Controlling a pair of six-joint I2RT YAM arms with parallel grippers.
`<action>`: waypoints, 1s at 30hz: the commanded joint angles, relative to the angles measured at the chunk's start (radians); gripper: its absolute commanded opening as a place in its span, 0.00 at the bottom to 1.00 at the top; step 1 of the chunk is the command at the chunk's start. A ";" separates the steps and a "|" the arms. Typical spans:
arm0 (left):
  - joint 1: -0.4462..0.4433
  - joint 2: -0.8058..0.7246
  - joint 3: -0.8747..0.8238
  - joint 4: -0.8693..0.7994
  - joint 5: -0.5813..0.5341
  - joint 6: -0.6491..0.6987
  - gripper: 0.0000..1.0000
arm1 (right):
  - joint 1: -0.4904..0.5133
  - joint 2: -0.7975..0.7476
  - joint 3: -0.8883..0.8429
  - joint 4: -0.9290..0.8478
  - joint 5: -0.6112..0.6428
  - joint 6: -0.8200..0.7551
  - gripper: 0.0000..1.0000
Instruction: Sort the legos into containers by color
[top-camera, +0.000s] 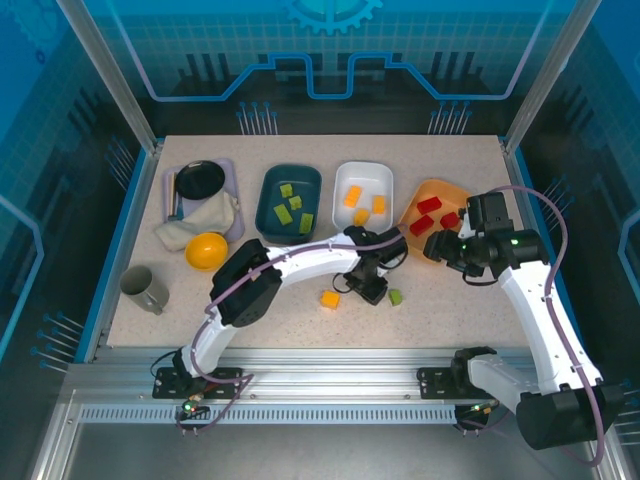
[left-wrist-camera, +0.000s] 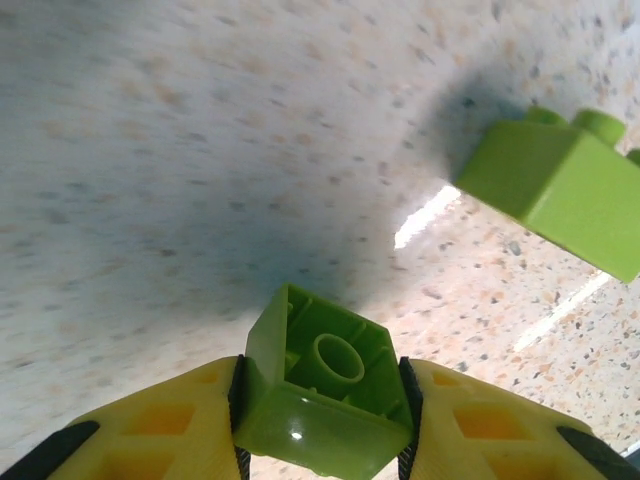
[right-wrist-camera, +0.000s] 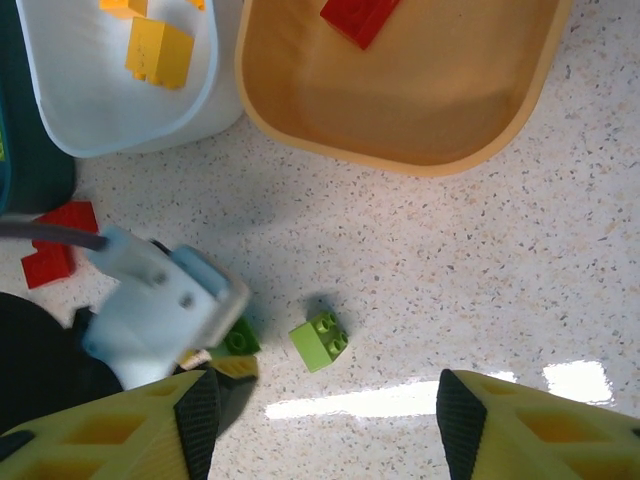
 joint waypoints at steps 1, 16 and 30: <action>0.075 -0.124 0.018 -0.038 -0.052 -0.046 0.35 | 0.039 0.001 0.024 -0.014 -0.035 -0.054 0.61; 0.495 -0.146 0.090 0.016 -0.169 -0.170 0.35 | 0.374 0.227 0.162 0.185 -0.129 -0.158 0.62; 0.637 0.304 0.618 -0.041 -0.092 -0.227 0.37 | 0.392 0.565 0.428 0.128 -0.228 -0.209 0.61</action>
